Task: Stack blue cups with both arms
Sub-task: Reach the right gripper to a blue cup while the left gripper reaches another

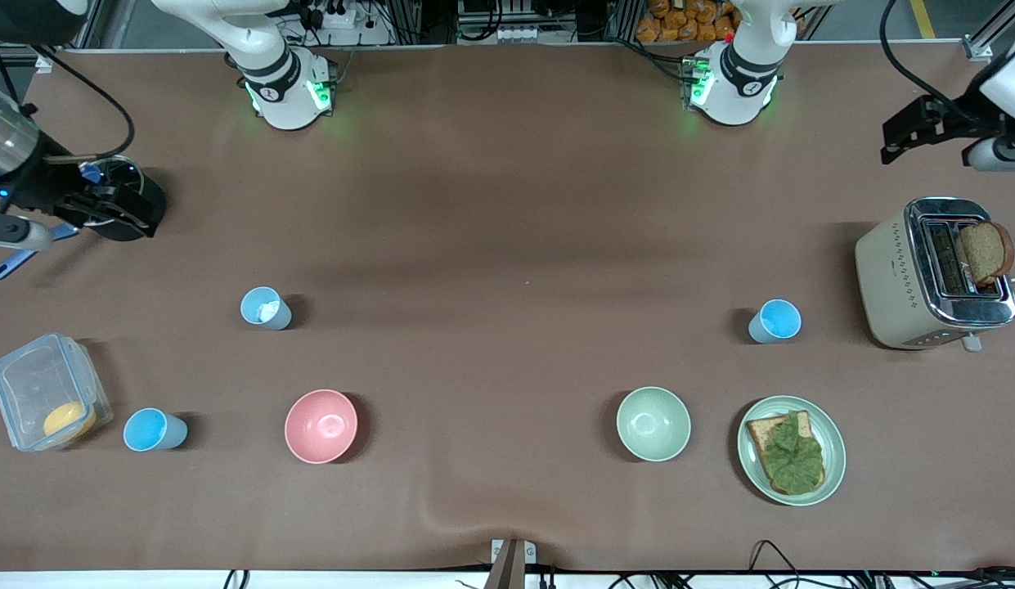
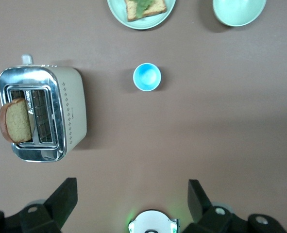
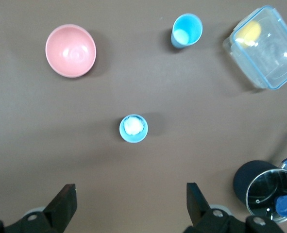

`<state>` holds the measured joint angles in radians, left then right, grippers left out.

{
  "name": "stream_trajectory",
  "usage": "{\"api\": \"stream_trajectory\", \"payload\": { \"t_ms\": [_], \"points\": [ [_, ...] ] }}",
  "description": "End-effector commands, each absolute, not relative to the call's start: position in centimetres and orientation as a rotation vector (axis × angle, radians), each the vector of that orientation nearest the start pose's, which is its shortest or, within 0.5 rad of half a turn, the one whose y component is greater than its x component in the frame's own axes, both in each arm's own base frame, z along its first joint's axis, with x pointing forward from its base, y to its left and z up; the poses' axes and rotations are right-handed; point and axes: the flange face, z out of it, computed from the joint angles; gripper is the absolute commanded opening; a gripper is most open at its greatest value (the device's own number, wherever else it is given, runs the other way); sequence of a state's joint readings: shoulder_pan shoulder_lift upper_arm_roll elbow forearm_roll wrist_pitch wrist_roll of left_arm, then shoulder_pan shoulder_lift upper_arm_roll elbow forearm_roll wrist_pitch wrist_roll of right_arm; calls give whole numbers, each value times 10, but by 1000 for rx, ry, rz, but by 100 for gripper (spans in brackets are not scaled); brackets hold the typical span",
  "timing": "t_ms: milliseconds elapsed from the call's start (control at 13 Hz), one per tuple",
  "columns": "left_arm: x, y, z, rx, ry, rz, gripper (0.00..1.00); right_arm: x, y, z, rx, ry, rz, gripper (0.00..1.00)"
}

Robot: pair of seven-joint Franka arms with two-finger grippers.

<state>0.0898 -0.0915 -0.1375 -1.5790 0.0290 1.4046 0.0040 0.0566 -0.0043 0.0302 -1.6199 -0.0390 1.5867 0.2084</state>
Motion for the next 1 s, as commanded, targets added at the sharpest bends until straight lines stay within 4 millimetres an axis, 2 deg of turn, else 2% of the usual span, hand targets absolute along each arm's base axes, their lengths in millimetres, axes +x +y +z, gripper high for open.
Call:
{"api": "stream_trajectory", "payload": {
  "t_ms": [0,154,231,462,538,692,769,923],
  "points": [
    [517,-12,641,-3076,58,184,100,562,71,572,-3198,126,139,100],
    [524,3,631,-3081,18,204,100,575,74,532,-3179,9,250,100],
    [528,5,624,-3082,14,216,100,582,78,503,-3175,-25,305,100],
    [543,5,585,-3094,19,243,100,583,100,451,-3179,-92,246,100],
    [544,8,572,-3094,14,241,100,583,101,433,-3177,-97,207,100],
    [545,34,545,-3103,-58,217,100,576,99,393,-3182,-107,167,100],
    [546,39,528,-3104,-70,196,100,571,99,366,-3184,-114,164,100],
    [551,42,489,-3108,-70,134,100,570,99,325,-3213,-172,162,100]
  ]
}}
